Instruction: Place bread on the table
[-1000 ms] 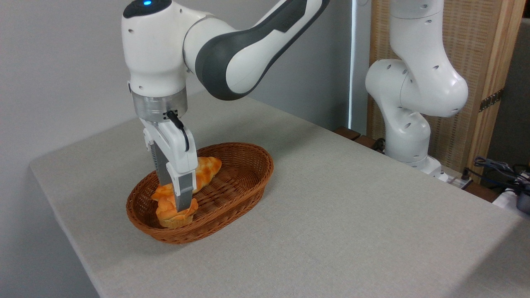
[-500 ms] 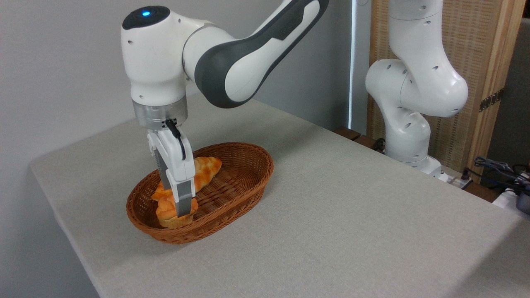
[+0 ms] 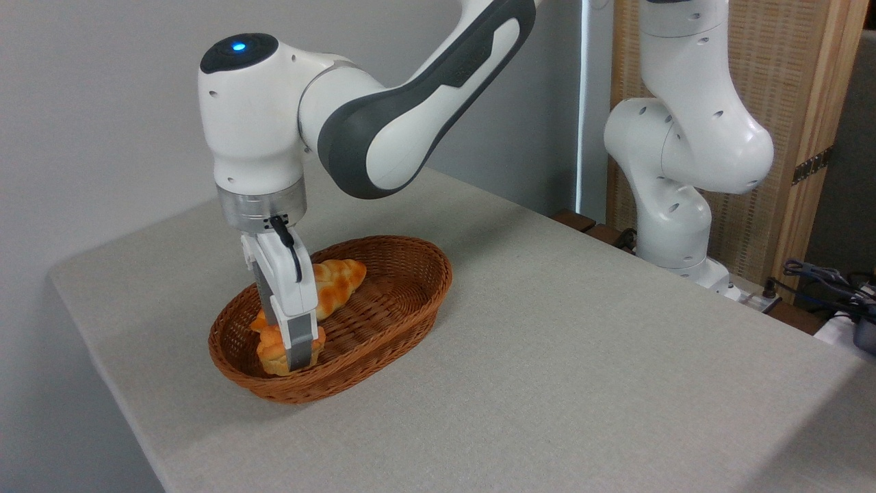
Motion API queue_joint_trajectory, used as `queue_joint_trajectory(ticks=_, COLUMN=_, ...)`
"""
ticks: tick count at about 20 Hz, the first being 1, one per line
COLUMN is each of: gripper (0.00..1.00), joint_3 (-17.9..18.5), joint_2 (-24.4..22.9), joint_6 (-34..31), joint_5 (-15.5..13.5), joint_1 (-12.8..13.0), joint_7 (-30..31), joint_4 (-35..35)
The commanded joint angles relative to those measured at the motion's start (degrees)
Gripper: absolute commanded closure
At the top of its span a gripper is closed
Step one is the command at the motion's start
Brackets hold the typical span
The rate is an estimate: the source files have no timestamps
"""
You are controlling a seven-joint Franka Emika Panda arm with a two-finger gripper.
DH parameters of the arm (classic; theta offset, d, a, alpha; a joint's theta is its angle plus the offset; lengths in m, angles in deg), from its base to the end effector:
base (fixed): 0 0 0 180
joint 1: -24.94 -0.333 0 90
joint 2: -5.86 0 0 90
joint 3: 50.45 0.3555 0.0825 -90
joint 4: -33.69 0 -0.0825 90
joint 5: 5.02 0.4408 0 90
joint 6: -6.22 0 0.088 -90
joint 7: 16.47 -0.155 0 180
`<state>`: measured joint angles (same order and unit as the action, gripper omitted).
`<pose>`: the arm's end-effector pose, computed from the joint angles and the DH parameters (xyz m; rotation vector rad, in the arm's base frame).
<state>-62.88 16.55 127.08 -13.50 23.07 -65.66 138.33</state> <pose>0.6705 -0.1325 0.4115 2.6605 -1.3977 0.2266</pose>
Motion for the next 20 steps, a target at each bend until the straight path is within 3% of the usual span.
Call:
queue_joint_trajectory(ticks=1, gripper=0.0, joint_3=-0.23, joint_2=0.04, joint_6=1.3, joint_5=0.74, joint_1=0.2, joint_7=-0.46, joint_4=0.56)
queue_joint_trajectory(ticks=13, gripper=0.01, joint_3=-1.02, joint_2=0.74, joint_6=1.22, joint_5=0.74, joint_1=0.2, joint_7=-0.2, joint_4=0.74)
queue_joint_trajectory(ticks=16, gripper=0.31, joint_3=-1.02, joint_2=0.66, joint_6=1.22, joint_5=0.74, joint_1=0.2, joint_7=-0.37, joint_4=0.74)
queue_joint_trajectory(ticks=20, gripper=0.57, joint_3=-1.02, joint_2=0.57, joint_6=1.22, joint_5=0.74, joint_1=0.29, joint_7=-0.37, joint_4=0.74)
